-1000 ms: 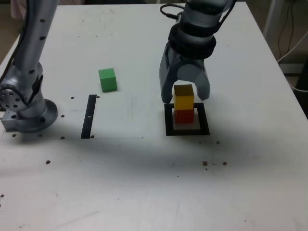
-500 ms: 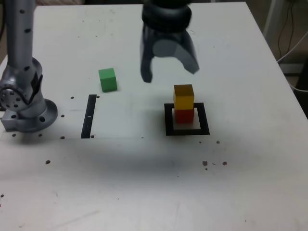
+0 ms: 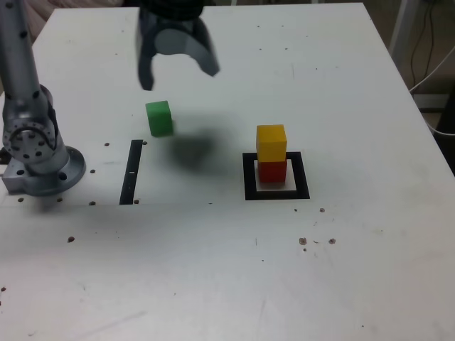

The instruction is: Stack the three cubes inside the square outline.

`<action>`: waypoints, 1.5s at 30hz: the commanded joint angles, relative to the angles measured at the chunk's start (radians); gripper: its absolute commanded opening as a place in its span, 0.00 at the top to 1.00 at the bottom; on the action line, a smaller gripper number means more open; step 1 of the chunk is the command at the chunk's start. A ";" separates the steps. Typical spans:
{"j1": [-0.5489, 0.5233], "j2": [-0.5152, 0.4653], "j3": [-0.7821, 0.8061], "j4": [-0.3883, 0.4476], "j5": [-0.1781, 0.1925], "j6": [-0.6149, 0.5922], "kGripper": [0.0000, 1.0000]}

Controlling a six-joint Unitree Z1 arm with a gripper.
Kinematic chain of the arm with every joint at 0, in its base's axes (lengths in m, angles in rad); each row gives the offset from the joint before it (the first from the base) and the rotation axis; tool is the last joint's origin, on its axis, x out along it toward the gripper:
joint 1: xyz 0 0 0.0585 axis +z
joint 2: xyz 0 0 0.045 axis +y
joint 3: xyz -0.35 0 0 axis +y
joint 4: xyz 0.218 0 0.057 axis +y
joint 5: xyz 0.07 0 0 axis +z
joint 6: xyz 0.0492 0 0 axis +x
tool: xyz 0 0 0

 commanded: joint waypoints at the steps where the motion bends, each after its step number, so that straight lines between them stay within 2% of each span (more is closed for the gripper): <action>1: 0.030 -0.017 0.041 -0.028 0.011 0.014 0.01; 10: 0.122 -0.018 0.202 -0.166 0.012 0.045 0.01; 18: 0.189 0.066 0.243 -0.239 0.011 0.099 0.01; 24: 0.212 0.150 0.239 -0.290 -0.013 0.149 0.01; 30: 0.213 0.175 0.240 -0.312 -0.041 0.169 0.02; 35: 0.213 0.184 0.240 -0.315 -0.063 0.183 0.12; 45: 0.214 0.203 0.225 -0.320 -0.061 0.184 0.47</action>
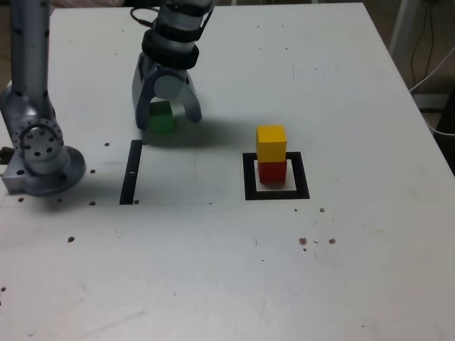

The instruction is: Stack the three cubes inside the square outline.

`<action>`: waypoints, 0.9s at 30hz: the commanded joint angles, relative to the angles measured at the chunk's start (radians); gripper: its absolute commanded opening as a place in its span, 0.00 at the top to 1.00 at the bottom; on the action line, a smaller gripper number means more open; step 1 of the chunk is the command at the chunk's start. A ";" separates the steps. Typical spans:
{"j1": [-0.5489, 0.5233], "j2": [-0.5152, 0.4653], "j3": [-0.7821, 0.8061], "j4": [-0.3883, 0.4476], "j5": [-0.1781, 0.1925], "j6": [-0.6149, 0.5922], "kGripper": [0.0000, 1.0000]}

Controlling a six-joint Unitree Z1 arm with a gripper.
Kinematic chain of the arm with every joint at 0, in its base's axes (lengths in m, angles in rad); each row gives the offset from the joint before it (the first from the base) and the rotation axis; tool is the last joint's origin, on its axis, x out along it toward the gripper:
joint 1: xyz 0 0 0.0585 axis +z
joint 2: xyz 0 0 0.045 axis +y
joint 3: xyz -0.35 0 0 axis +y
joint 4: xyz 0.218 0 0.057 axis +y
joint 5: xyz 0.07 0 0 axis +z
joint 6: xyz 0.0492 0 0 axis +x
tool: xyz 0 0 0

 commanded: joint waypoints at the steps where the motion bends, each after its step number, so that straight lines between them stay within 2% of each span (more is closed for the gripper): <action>1: 0.002 0.004 -0.006 -0.004 0.004 0.002 0.48; 6: 0.003 0.006 -0.007 -0.012 0.012 0.001 0.55; 12: 0.004 0.006 -0.014 -0.015 0.023 0.000 0.70; 21: 0.004 -0.001 -0.027 0.020 0.039 -0.005 0.73; 27: 0.004 -0.005 -0.030 0.038 0.046 -0.006 0.81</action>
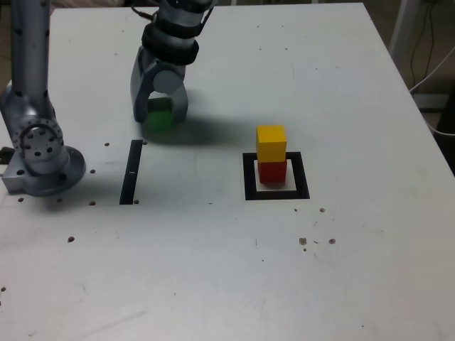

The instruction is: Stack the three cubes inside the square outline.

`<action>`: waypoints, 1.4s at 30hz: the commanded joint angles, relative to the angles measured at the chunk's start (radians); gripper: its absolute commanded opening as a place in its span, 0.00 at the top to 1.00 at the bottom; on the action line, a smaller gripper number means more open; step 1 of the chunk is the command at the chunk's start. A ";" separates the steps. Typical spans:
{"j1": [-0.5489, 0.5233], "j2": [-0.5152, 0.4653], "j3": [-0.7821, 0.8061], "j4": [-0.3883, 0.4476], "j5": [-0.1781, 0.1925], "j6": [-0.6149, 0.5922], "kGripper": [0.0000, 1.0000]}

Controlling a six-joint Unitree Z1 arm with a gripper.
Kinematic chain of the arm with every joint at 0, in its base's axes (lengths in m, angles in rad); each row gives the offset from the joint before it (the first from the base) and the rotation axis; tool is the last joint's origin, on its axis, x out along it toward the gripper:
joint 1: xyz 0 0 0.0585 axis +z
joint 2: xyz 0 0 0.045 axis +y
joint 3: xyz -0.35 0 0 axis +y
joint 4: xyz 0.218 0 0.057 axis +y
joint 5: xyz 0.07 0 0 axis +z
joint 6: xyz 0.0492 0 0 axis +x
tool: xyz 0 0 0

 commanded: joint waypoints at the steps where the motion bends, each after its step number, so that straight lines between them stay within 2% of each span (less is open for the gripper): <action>1: 0.001 -0.006 -0.003 0.004 0.001 -0.002 0.83; 11: -0.038 -0.026 -0.037 0.036 -0.023 -0.001 0.89; 19: -0.123 -0.104 -0.155 0.184 -0.058 -0.015 0.89; 26: -0.206 -0.130 -0.297 0.315 -0.081 -0.051 0.89; 30: -0.271 -0.133 -0.393 0.361 -0.093 -0.090 0.89; 35: -0.327 -0.121 -0.458 0.379 -0.116 -0.126 0.89; 38: -0.367 -0.100 -0.503 0.411 -0.112 -0.147 0.89; 42: -0.440 -0.046 -0.587 0.472 -0.088 -0.186 0.89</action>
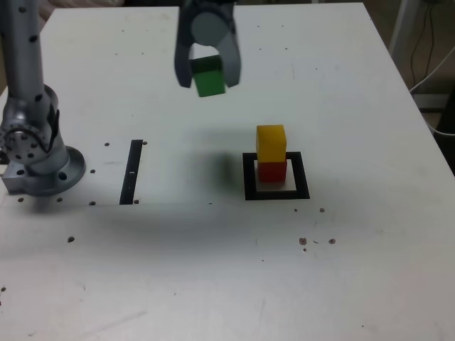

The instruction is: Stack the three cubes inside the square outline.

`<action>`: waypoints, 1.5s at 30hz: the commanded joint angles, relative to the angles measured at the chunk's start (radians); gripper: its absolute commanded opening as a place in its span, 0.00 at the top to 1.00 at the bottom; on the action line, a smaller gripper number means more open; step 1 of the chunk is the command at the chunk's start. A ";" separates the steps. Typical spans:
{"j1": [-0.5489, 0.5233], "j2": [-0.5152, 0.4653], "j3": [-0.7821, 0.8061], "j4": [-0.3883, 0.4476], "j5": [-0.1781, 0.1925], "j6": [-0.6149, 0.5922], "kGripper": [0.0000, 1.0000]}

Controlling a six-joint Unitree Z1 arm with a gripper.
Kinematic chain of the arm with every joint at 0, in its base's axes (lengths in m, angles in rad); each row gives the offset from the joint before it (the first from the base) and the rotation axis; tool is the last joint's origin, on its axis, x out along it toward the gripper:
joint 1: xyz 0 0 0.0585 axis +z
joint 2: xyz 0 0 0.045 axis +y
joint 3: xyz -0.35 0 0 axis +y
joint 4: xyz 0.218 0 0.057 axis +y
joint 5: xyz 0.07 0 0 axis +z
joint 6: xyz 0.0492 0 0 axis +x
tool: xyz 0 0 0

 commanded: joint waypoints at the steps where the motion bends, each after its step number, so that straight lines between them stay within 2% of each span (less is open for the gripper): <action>1: -0.047 0.049 -0.052 0.036 0.012 -0.024 0.89; 7: -0.133 0.155 -0.169 0.063 0.004 -0.066 0.89; 15: -0.160 0.226 -0.250 0.068 -0.022 -0.082 0.89; 26: -0.160 0.253 -0.251 0.067 -0.027 -0.083 0.89; 38: -0.155 0.273 -0.264 0.059 0.004 -0.078 0.89; 45: -0.152 0.279 -0.267 0.056 0.000 -0.078 0.89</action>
